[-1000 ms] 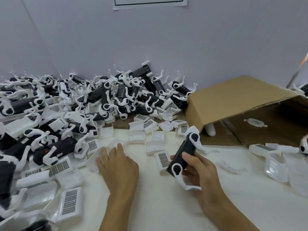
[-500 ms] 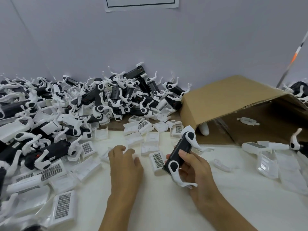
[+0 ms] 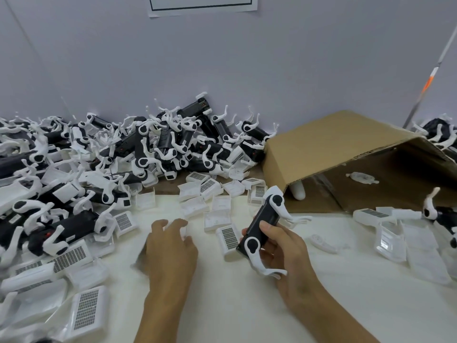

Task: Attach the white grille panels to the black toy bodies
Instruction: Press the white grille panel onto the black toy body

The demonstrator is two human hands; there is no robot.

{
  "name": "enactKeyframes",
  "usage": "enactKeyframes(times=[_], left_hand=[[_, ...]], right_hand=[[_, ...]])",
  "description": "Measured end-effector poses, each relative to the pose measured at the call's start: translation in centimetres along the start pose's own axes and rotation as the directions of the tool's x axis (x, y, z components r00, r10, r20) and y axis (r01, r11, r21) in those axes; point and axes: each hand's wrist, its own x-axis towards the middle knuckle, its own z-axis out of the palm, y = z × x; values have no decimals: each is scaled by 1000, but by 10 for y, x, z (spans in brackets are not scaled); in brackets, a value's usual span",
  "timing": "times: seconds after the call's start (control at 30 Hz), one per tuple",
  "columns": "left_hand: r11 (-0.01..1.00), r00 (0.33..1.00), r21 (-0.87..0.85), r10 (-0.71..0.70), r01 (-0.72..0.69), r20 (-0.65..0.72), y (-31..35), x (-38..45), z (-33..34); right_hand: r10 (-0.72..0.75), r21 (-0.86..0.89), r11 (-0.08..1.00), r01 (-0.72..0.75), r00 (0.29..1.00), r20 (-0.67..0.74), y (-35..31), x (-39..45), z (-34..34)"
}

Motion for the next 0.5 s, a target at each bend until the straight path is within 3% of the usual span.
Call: enactKeyframes(times=[0.07,0.1,0.13,0.17,0.2,0.23,0.27,0.37,0.5], left_hand=[[972,995,-235,5,-29,-100,6,0,-1],[896,995,-443,-40,-2,-86,10,1,-2],[711,996,-701,-84,62,3,16,2,-5],[431,986,-888,-102,162,130,24,1,-9],[168,966,-952,-76,257,247,30,1,-13],[8,944,-944,-23,328,328,34,-1,-14],[-56,926,-925,32,377,375,37,-3,-14],[-17,887,-904,202,428,416,46,-15,-10],[238,902,-930,265,281,340,48,-25,-4]], right_hand=[[0,-6,1000,0,1000,-6,0,1,-1],[-1,-5,1000,1,1000,-6,1,1,-1],[-2,-3,1000,2,1000,-3,1,1,-1],[-5,-5,1000,5,1000,0,1,1,-1],[-7,-11,1000,7,1000,-3,2,1,-1],[-8,-20,1000,8,1000,-4,2,1,-2],[-8,-30,1000,8,1000,2,2,1,-2],[-10,-72,997,12,999,39,2,1,-2],[-9,-87,996,14,998,55,2,1,-3]])
